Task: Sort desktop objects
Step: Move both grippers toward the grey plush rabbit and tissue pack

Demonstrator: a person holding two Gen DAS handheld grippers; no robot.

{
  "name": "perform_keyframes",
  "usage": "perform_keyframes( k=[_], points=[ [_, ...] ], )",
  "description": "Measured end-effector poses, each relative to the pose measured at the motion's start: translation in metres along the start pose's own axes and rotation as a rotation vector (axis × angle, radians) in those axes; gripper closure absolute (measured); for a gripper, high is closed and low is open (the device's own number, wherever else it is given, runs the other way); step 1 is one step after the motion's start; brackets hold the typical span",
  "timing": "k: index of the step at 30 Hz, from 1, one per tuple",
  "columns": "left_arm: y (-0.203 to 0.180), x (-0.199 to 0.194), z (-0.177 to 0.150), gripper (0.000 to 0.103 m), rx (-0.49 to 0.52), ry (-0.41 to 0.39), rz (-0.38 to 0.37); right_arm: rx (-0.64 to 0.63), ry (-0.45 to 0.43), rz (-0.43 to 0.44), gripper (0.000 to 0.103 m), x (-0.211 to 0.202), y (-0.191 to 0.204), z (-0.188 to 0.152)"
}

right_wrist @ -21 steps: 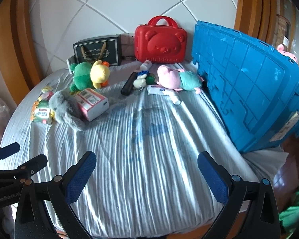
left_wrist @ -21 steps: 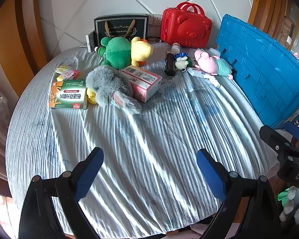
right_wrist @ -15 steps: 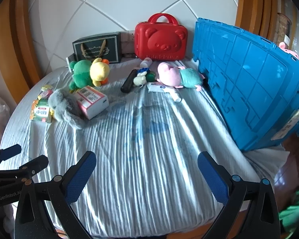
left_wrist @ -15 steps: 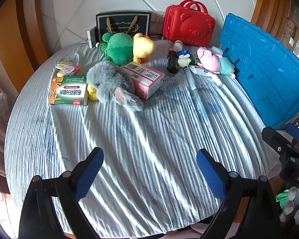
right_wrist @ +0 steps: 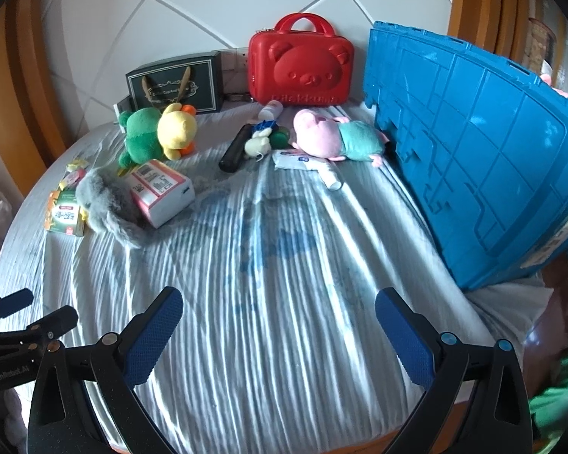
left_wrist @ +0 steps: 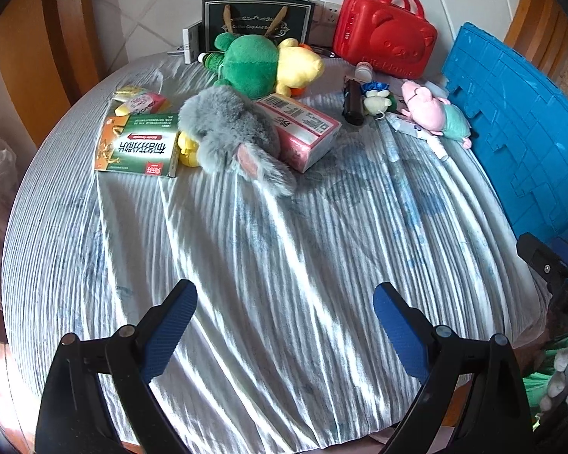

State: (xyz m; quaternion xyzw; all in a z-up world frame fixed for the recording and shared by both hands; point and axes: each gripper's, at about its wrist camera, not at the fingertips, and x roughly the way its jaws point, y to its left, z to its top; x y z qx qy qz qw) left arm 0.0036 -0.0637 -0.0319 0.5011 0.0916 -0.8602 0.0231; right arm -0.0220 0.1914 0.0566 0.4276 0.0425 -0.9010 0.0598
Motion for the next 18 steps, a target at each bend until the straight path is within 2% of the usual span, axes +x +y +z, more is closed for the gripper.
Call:
perform_keyframes(
  k=[9,18],
  points=[
    [0.034,0.021,0.01,0.008,-0.099,0.029,0.063,-0.052,0.035,0.039,0.0,0.026,0.015,0.011],
    [0.07,0.055,0.045,0.008,-0.223,0.02,0.155,-0.105,0.069,0.043,0.0,0.058,0.017,0.033]
  ],
)
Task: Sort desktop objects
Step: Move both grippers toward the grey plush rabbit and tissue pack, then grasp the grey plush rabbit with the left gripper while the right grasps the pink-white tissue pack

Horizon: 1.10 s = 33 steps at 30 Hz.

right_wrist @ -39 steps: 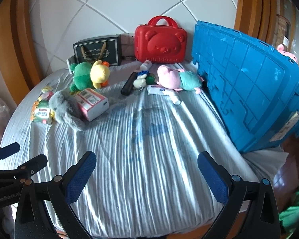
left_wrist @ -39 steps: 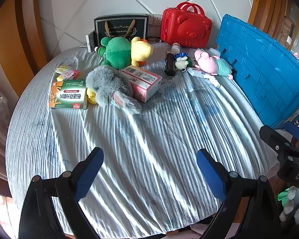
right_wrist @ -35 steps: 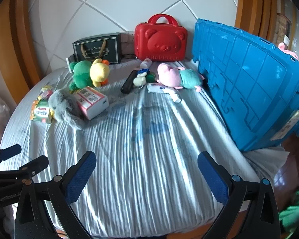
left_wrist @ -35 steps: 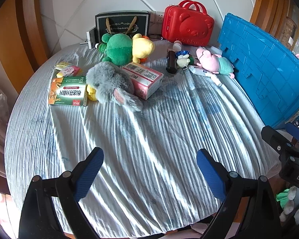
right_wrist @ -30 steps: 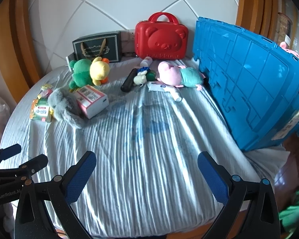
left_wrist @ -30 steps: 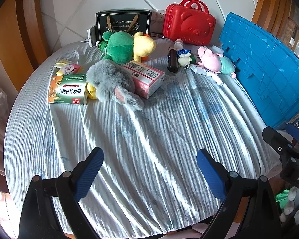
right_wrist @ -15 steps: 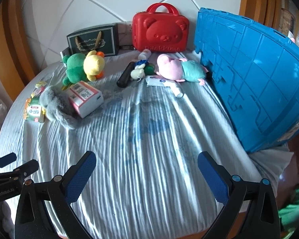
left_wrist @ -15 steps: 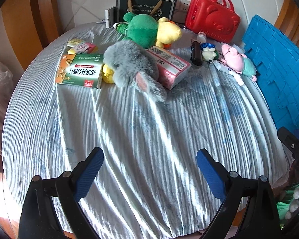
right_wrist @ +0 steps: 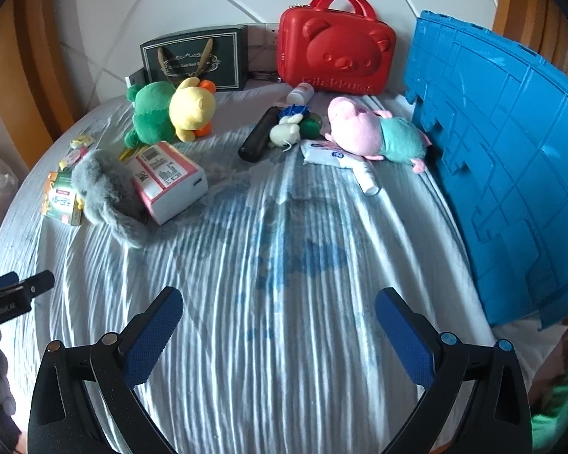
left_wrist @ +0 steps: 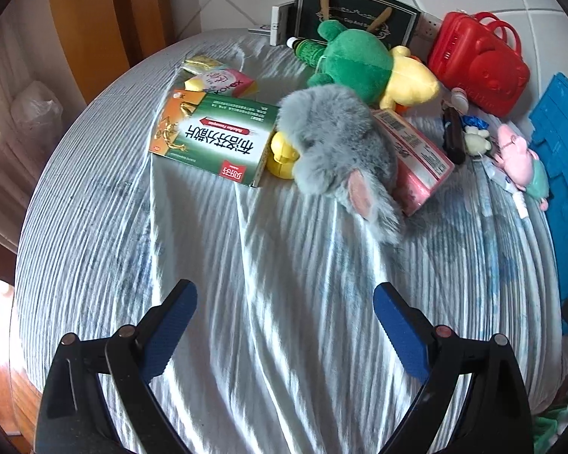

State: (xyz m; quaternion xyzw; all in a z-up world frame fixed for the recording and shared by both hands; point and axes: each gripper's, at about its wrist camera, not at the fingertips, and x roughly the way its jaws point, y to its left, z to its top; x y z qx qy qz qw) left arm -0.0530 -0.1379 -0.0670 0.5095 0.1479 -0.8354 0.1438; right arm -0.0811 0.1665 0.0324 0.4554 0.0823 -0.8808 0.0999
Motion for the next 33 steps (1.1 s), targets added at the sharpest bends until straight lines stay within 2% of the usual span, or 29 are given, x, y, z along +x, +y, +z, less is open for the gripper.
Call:
perform_keyframes(
  k=[4,8,11,15,17,19,21,25,30,32,33],
  points=[
    [-0.008,0.021,0.029,0.008,-0.046,0.053,-0.015,-0.038,0.018,0.006,0.0,0.02,-0.006,0.019],
    [-0.026,0.032,0.068,0.008,-0.087,-0.016,0.061,-0.069,0.021,0.035,0.0,0.04,-0.011,0.044],
    [-0.029,0.051,0.097,0.008,-0.165,-0.026,0.066,-0.094,0.022,0.065,0.0,0.059,-0.008,0.066],
    [-0.041,0.087,0.12,0.008,-0.17,-0.005,0.085,-0.13,0.033,0.115,0.0,0.086,0.002,0.092],
    [-0.046,0.108,0.122,0.007,-0.134,0.032,0.124,-0.147,0.04,0.141,0.0,0.099,0.009,0.104],
    [-0.046,0.113,0.115,0.004,-0.105,-0.002,0.154,-0.176,0.057,0.174,0.0,0.112,0.021,0.114],
    [-0.043,0.112,0.111,0.003,-0.087,-0.028,0.145,-0.235,0.087,0.211,0.0,0.126,0.04,0.12],
    [-0.033,0.105,0.107,0.003,-0.053,-0.023,0.103,-0.351,0.121,0.267,0.0,0.15,0.081,0.125],
    [-0.025,0.107,0.107,0.003,-0.085,-0.014,0.06,-0.474,0.192,0.306,0.0,0.182,0.126,0.125],
    [-0.027,0.109,0.107,0.003,-0.092,-0.01,0.05,-0.481,0.205,0.361,0.0,0.192,0.134,0.128],
    [-0.028,0.111,0.107,0.003,-0.099,-0.008,0.051,-0.482,0.216,0.359,0.0,0.198,0.137,0.129]
  ],
)
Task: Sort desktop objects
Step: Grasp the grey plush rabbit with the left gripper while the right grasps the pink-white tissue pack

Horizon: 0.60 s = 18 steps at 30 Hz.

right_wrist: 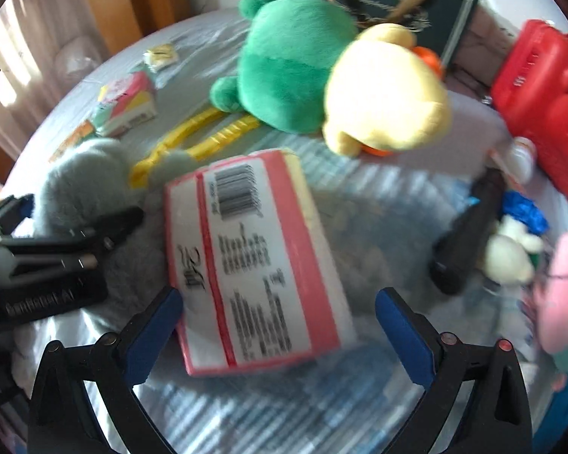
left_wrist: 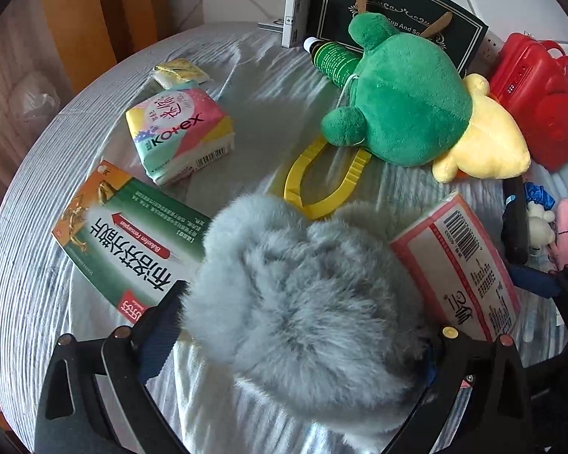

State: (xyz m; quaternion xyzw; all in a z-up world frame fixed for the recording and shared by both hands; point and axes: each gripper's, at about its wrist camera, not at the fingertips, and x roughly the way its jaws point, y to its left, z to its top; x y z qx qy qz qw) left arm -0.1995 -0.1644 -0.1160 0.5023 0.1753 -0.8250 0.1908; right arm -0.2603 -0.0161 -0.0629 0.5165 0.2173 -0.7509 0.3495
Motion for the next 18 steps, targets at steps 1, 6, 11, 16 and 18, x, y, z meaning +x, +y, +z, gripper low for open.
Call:
perform_keyframes(
  k=[1,6,11,16,18],
  points=[
    [-0.001,0.001,0.001,0.003,-0.014,-0.003,0.0,0.004,0.006,0.003,0.0,0.003,-0.002,0.002],
    [-0.015,0.008,0.002,0.003,-0.018,0.003,0.01,0.12,0.004,-0.048,0.001,-0.002,-0.031,-0.008],
    [-0.045,0.021,0.003,0.003,0.09,0.014,0.055,0.234,0.038,-0.056,0.0,-0.002,-0.066,-0.024],
    [-0.051,0.027,0.004,0.019,0.155,0.049,0.038,0.114,-0.009,-0.053,0.0,-0.006,-0.059,-0.013],
    [-0.044,0.019,0.005,0.034,0.147,0.044,0.023,0.06,-0.012,-0.051,0.0,-0.001,-0.058,-0.001]
  ],
)
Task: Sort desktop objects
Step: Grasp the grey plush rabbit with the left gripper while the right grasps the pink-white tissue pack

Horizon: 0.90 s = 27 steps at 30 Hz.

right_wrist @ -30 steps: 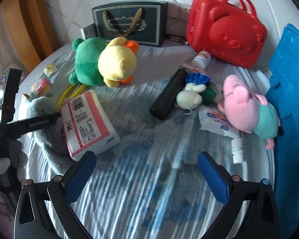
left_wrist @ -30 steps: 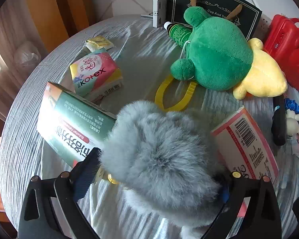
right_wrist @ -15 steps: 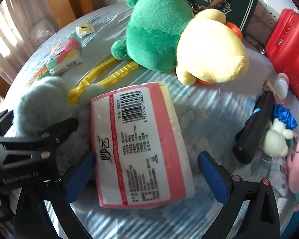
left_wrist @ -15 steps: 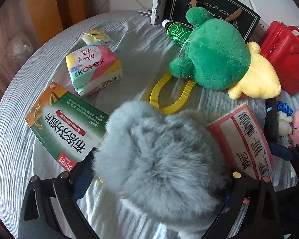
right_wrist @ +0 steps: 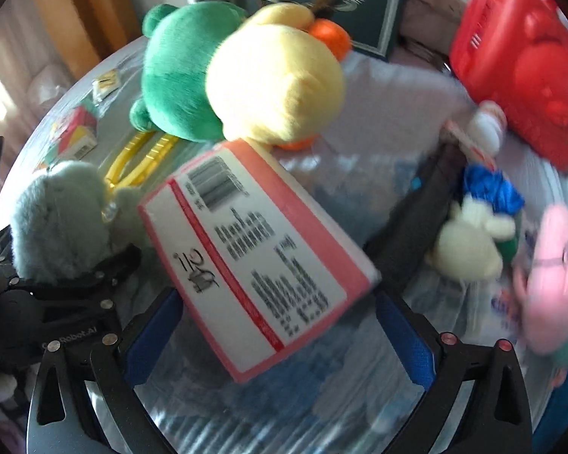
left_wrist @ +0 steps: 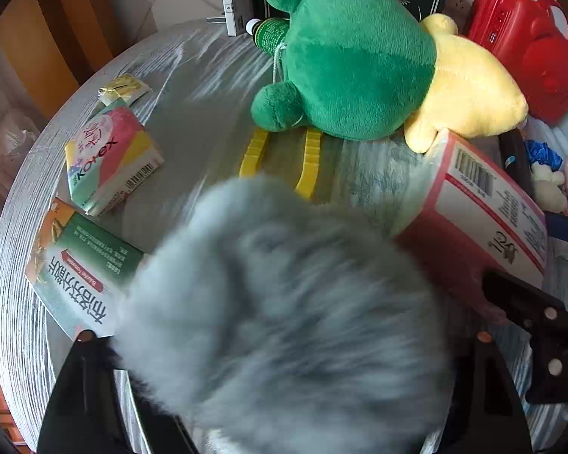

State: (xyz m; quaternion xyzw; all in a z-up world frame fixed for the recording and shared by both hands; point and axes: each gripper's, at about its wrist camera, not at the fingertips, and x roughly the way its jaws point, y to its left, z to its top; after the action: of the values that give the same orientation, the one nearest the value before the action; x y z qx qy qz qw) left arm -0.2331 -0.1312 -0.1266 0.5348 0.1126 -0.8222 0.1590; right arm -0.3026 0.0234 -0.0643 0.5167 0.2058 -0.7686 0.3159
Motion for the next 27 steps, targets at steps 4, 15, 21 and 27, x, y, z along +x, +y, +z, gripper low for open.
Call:
perform_keyframes(
  k=[4,15,21,27],
  points=[
    [0.012,-0.009,-0.003,0.04,-0.023,0.01,-0.028,-0.082,-0.001,0.019,0.0,0.009,0.002,0.015],
    [0.02,-0.036,-0.003,0.04,-0.051,-0.054,0.018,-0.187,-0.076,0.057,0.0,-0.017,0.001,0.036],
    [0.028,-0.046,-0.015,0.04,-0.081,-0.013,-0.035,-0.246,0.02,0.075,0.0,0.02,0.025,0.034],
    [0.009,-0.021,-0.022,0.022,-0.082,0.019,0.001,-0.253,0.026,0.003,0.0,0.028,0.038,0.021]
  ],
)
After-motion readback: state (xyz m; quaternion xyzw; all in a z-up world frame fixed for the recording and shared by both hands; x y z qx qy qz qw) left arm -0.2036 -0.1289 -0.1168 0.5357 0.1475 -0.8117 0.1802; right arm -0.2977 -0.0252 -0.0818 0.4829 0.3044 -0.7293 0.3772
